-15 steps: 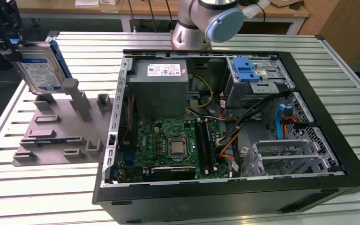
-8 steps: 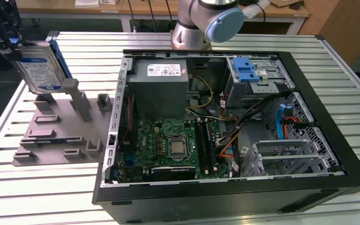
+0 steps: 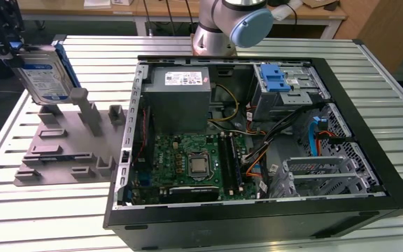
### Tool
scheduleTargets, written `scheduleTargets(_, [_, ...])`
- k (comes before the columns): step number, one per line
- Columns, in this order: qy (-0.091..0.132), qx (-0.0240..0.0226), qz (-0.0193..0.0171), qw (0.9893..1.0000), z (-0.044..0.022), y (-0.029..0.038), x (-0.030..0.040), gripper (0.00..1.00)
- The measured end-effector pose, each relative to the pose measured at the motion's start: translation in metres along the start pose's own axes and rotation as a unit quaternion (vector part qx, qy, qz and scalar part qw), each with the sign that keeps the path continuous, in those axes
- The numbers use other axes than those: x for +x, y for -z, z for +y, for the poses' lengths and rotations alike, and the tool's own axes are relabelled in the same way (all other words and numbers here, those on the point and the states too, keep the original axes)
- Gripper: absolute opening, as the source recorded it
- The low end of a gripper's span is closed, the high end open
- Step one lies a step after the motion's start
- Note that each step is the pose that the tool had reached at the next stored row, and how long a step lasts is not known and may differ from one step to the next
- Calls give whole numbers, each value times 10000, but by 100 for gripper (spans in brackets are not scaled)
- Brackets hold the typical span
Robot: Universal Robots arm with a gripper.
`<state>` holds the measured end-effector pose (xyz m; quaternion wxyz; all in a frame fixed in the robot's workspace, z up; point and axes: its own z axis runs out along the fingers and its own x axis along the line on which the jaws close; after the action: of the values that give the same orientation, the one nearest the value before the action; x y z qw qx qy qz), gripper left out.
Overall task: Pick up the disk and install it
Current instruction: 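Pick up the disk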
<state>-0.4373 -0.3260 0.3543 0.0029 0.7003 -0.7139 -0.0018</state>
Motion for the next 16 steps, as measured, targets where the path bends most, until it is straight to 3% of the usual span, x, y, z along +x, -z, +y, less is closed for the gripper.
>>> scheduleTargets(6, [0,-1,3,10000,0,26,-2,36])
scheduleTargets(16, [0,0,4,10000,1,131,-2,36])
